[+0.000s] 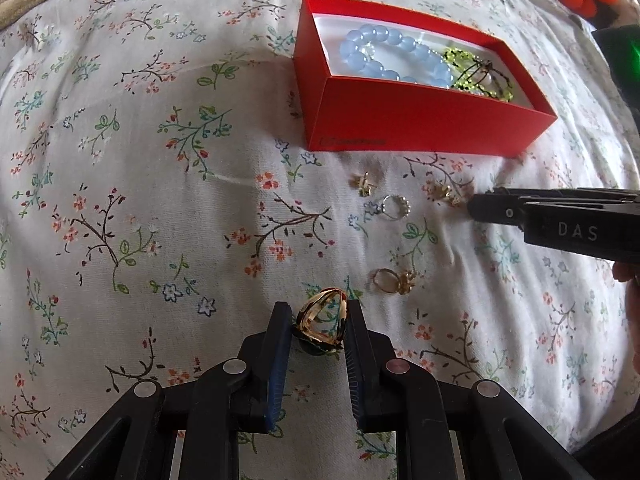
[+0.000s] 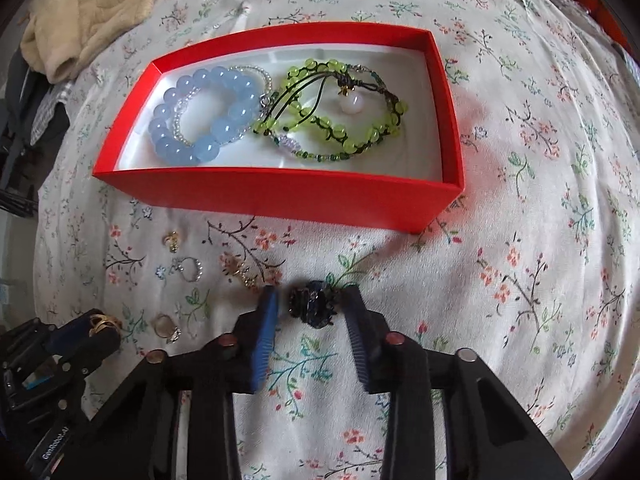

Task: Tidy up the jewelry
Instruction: 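Lift the gold ring with the left tool while the right tool grasps the black flower ring, then carry both rings into the red box and open both tools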

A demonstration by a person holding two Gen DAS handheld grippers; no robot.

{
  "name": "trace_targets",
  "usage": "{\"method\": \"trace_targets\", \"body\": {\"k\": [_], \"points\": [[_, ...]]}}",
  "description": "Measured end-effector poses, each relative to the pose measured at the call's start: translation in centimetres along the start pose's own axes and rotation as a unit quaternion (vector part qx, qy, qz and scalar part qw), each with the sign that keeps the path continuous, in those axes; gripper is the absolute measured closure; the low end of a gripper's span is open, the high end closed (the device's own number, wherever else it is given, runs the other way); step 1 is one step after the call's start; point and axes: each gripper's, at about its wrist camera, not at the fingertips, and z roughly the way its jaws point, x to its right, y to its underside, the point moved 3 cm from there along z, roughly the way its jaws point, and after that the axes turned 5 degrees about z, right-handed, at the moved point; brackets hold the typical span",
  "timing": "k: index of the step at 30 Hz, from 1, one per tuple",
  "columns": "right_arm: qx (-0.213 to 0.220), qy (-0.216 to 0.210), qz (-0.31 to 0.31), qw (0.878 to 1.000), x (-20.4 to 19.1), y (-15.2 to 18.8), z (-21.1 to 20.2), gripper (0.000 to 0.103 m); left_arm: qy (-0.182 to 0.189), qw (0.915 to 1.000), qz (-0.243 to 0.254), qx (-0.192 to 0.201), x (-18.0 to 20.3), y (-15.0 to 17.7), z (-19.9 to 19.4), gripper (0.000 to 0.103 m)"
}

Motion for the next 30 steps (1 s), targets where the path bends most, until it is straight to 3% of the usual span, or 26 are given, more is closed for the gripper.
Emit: {"method": "trace_targets", "body": {"k": [2, 14, 30], "points": [[0.002, 0.007, -0.005, 1.000, 0.0, -0.1, 0.1, 0.076, 0.000, 1.0000, 0.000, 0.001, 0.0, 0.0, 0.0, 0.083], [0.010, 0.017, -0.026, 0.999, 0.0, 1.0, -0.9, 0.077, -0.007, 0.9999, -0.008, 0.005, -0.2, 0.1, -0.3, 0.083], [0.042, -0.006, -0.049, 0.998, 0.3, 2.3, -5.1, 0.077, -0.001, 0.9991, -0.023, 0.034, -0.1, -1.3, -1.9, 0.083]]}}
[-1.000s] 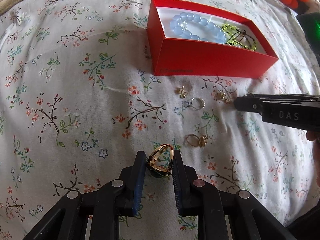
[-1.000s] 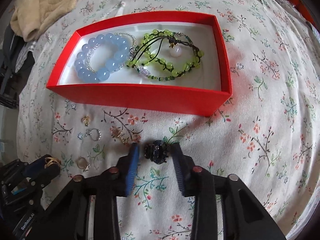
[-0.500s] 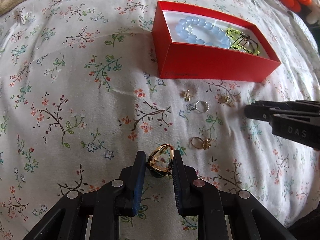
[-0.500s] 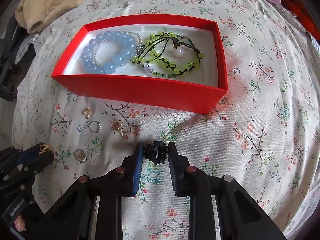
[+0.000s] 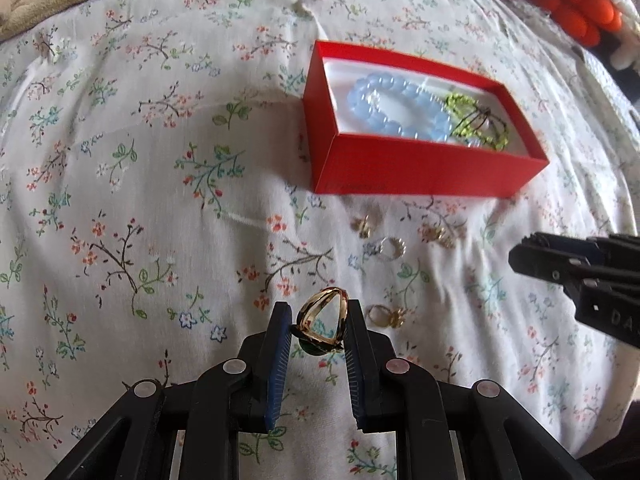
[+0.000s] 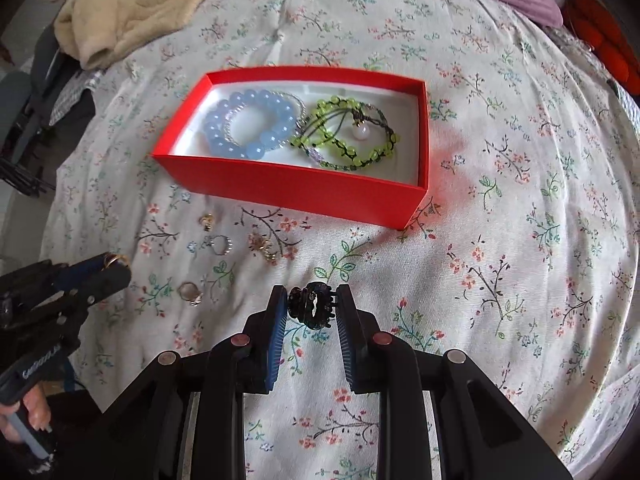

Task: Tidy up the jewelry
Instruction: 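Carry both rings into the red box and open both tools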

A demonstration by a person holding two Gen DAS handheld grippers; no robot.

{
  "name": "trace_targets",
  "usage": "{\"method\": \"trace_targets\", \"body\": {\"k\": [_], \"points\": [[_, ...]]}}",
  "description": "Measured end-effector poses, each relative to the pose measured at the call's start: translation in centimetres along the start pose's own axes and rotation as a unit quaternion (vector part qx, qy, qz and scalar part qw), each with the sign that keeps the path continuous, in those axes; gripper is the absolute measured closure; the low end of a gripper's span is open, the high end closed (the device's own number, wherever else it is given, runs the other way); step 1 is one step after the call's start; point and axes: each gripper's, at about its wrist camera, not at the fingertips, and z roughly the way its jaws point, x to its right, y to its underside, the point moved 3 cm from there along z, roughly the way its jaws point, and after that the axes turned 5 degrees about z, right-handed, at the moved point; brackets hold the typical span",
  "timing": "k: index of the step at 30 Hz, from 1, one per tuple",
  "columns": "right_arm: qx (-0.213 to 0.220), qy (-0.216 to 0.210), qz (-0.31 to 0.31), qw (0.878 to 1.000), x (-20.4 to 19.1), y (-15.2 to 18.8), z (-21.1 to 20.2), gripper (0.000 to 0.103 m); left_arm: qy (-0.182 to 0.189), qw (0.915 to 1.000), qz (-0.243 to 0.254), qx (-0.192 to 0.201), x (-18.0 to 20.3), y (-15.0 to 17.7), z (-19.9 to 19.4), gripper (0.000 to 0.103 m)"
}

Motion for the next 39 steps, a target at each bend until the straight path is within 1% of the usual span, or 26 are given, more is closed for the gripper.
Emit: {"method": "trace_targets", "body": {"k": [5, 10, 21, 26, 33, 39], "points": [[0.010, -0.009, -0.003, 1.000, -0.4, 0.0, -1.1, 0.077, 0.000, 1.0000, -0.001, 0.006, 0.4, -0.7, -0.2, 0.083], [0.018, -0.018, 0.007, 1.000, 0.3, -0.2, -2.1, 0.077, -0.001, 0.9999, -0.002, 0.013, 0.7, -1.7, -0.3, 0.083], [0.036, -0.032, 0.036, 0.998, 1.2, -2.5, -3.1, 0.077, 0.012, 0.9995, -0.009, 0.028, 1.9, -4.9, 0.0, 0.083], [0.048, -0.033, 0.041, 0.997, 1.3, -3.8, -3.5, 0.076, 0.027, 0.9986, -0.014, 0.044, 2.3, -6.6, 0.0, 0.083], [0.062, -0.048, 0.057, 0.995, 2.0, -5.7, -3.5, 0.076, 0.035, 0.9974, -0.013, 0.062, 2.8, -9.1, 0.7, 0.083], [0.052, -0.053, 0.063, 0.995, 2.0, -6.7, -2.3, 0.076, 0.024, 0.9977, -0.014, 0.063, 3.1, -10.2, 2.3, 0.083]]}}
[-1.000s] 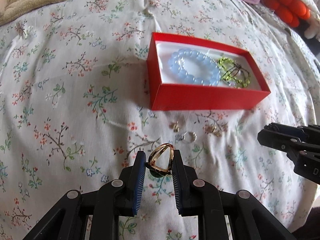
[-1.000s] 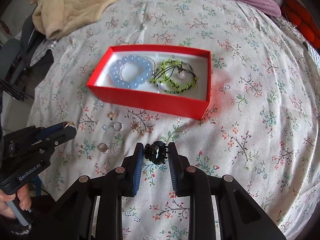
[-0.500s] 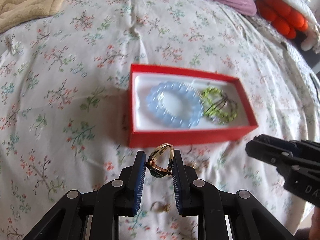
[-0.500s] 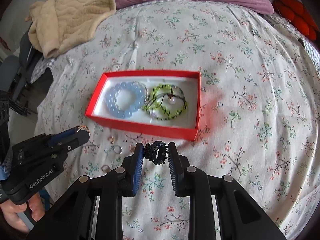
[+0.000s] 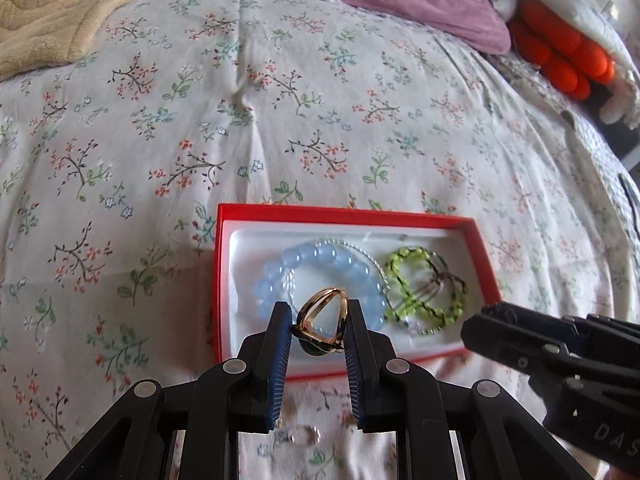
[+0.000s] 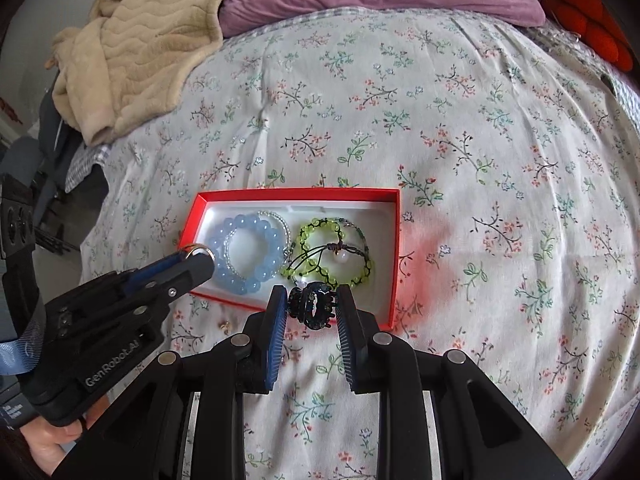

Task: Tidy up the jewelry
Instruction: 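Carry both rings into the red box and open both tools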

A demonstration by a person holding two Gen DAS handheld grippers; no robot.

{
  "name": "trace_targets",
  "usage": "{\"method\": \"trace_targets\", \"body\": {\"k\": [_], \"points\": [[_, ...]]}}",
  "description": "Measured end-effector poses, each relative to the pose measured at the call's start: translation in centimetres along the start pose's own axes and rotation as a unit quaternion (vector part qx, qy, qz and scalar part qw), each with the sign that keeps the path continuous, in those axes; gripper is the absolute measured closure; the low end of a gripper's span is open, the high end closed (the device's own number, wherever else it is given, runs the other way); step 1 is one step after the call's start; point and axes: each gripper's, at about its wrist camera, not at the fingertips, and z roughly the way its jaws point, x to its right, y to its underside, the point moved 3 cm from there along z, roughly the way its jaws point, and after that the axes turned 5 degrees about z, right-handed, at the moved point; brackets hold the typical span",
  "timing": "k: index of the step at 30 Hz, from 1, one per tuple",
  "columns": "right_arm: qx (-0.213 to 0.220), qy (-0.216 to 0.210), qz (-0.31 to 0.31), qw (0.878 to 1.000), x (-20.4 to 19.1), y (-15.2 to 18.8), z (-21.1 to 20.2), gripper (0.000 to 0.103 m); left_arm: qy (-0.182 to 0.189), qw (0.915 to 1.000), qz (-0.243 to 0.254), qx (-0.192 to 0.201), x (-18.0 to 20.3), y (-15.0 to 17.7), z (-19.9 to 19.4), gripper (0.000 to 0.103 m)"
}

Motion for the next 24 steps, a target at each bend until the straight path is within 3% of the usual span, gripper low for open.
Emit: {"method": "trace_targets", "body": {"k": [16, 20, 24], "points": [[-0.017, 0.018, 0.019, 1.000, 1.9, -0.6, 2.2, 0.076, -0.021, 0.9995, 0.022, -0.001, 0.6, -0.1, 1.9, 0.081], [-0.016, 0.015, 0.024, 0.999, 2.1, -0.6, 2.0, 0.075, -0.016, 0.9997, 0.021, -0.001, 0.7, 0.0, 1.5, 0.064], [-0.015, 0.012, 0.022, 1.000, 2.1, -0.4, 1.4, 0.068, -0.024, 0.9994, 0.025, 0.003, 0.8, 0.2, 0.6, 0.058]]}}
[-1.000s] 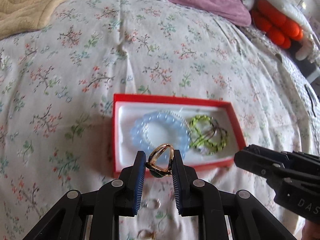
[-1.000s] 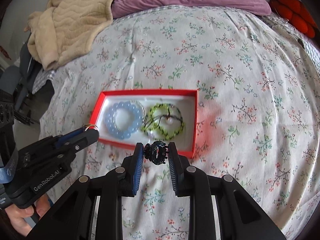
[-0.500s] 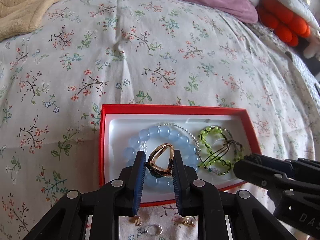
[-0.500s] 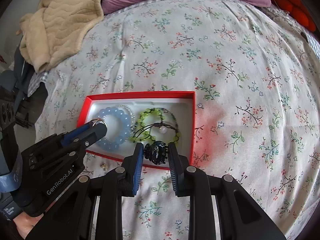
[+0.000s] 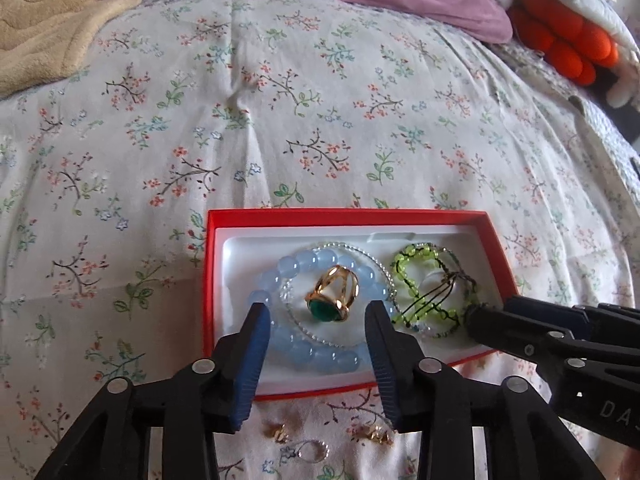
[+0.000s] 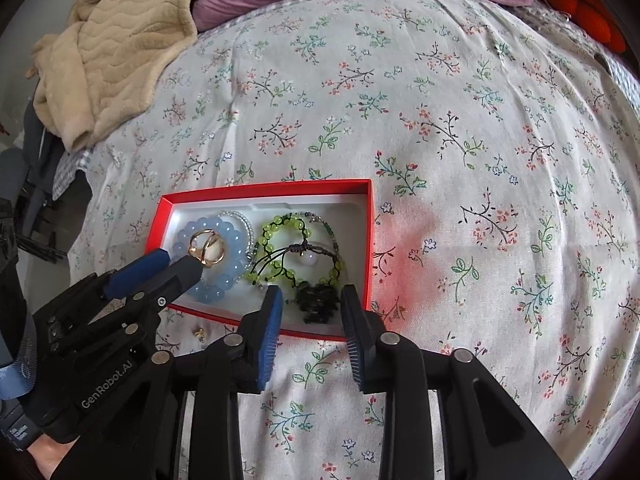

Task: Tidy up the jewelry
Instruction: 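Carry both rings into the red box and open both tools, then grasp the small gold ring on the sheet with the left tool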

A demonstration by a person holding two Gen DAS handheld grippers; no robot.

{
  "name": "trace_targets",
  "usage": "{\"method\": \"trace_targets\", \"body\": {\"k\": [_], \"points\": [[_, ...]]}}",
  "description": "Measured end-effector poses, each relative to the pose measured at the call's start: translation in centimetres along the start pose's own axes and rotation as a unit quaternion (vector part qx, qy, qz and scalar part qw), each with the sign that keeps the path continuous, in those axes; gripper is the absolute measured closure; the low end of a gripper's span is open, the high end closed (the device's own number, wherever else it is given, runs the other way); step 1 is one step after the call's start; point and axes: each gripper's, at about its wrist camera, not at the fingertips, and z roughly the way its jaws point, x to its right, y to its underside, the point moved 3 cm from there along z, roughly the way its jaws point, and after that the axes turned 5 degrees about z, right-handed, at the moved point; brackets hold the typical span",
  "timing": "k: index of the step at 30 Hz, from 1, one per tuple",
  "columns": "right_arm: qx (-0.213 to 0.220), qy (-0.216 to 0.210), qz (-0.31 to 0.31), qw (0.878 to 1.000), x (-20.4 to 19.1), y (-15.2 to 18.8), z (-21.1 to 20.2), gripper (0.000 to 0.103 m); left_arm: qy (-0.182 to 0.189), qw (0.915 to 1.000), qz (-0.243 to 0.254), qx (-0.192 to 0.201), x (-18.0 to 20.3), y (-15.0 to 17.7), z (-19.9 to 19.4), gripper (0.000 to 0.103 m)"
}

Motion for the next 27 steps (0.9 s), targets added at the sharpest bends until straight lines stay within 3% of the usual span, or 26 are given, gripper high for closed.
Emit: {"method": "trace_targets", "body": {"k": [12, 23, 27], "points": [[0.019, -0.004, -0.011, 1.000, 0.0, 1.6, -2.8, 0.042, -0.004, 0.9999, -0.004, 0.010, -0.4, 1.6, -3.4, 0.020], [-0.006, 0.039, -0.036, 0.999, 0.8, 4.6, -2.6, 0.034, -0.026, 0.9995, 0.000, -0.016, -1.3, 4.4, -4.0, 0.012], [-0.010, 0.054, -0.037, 0.998, 1.3, 5.2, -2.5, 0.025, -0.022, 0.9995, -0.003, -0.024, -1.5, 5.5, -4.3, 0.011]]}}
